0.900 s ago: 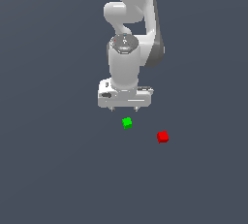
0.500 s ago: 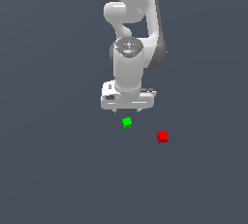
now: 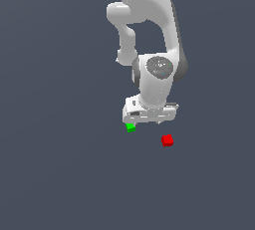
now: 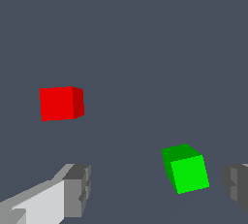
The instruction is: Stack the red cube on top of the green cube.
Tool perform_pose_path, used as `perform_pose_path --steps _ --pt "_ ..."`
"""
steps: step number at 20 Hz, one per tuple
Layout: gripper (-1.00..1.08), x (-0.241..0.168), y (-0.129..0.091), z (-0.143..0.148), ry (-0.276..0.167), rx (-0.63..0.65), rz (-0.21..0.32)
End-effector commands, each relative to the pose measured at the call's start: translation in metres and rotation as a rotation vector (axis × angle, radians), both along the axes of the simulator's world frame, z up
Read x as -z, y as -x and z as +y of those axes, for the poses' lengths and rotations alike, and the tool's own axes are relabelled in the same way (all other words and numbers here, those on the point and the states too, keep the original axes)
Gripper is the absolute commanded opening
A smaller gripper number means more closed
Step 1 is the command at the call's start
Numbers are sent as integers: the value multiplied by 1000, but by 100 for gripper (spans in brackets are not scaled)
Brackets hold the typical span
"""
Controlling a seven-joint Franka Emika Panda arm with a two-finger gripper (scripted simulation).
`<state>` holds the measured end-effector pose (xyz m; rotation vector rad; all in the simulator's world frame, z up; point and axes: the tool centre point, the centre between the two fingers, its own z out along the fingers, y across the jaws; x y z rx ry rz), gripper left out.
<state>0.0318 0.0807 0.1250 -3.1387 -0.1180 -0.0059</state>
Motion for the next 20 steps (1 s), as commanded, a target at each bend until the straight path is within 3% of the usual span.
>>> perform_pose_path --steps 1,10,20 --pt "100 13 -7 24 0 -15 1" --pt "100 46 -27 87 0 -56 3" --pt "100 55 -34 106 1 -68 4"
